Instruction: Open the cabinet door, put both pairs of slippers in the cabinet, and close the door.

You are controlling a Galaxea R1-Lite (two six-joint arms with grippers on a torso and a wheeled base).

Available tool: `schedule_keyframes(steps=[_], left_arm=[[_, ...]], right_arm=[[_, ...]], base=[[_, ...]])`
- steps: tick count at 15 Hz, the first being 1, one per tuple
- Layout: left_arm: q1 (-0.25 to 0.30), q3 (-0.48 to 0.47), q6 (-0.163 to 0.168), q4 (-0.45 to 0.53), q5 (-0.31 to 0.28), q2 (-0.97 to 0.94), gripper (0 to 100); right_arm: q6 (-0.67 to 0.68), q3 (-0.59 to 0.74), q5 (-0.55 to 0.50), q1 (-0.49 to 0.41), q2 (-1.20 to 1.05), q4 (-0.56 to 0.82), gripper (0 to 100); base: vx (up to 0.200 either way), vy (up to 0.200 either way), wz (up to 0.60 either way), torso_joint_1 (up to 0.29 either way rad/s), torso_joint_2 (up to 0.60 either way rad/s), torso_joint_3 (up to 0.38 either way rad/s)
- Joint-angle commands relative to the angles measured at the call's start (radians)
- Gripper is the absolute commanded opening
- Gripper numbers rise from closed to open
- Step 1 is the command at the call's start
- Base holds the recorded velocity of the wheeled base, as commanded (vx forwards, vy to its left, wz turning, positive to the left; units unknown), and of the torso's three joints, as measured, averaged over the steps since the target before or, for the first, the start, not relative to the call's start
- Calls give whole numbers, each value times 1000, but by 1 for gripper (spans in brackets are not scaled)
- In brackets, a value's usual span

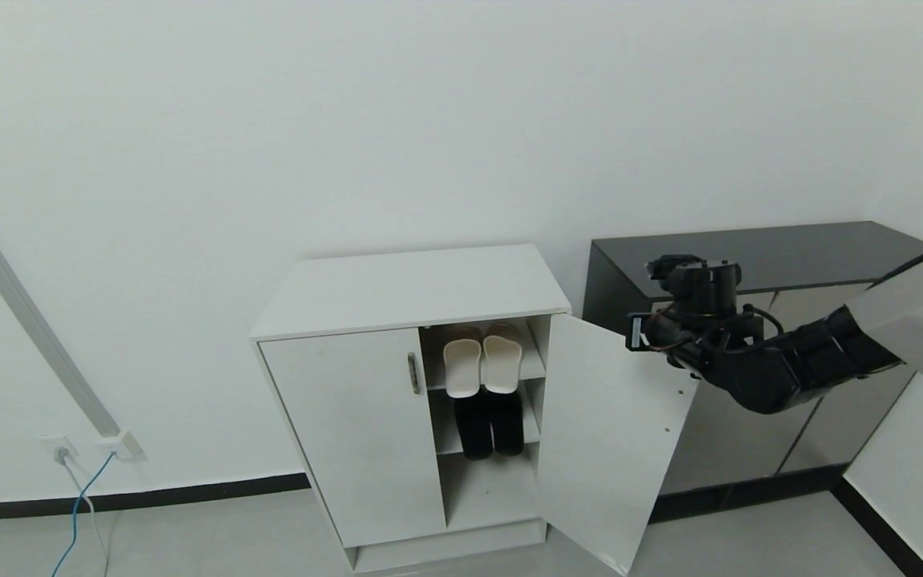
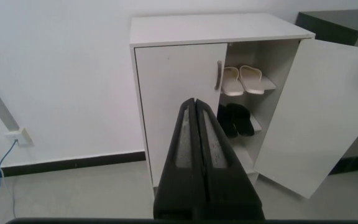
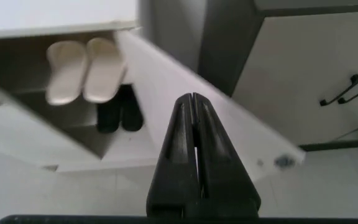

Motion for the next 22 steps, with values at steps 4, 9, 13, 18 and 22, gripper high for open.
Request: schedule_keyframes(steps=[4, 9, 13, 18, 22], left_arm=[[0, 0, 0, 0, 1, 1, 0], [0, 0, 0, 0, 1, 1, 0], [0, 0, 0, 0, 1, 1, 0], [0, 0, 0, 0, 1, 1, 0], [0, 0, 0, 0, -1, 1, 0]], right_arm=[[3, -224, 4, -85, 168, 97, 0], [5, -258, 25, -106, 226, 102, 0], [5, -258, 25, -109, 234, 102, 0], [5, -212, 25, -97, 224, 100, 0], [5, -140, 24, -70, 183, 95, 0]], base=[[0, 0, 0, 0, 0, 0], [0, 0, 0, 0, 0, 0], [0, 0, 0, 0, 0, 0], [0, 0, 0, 0, 0, 0], [0, 0, 0, 0, 0, 0]])
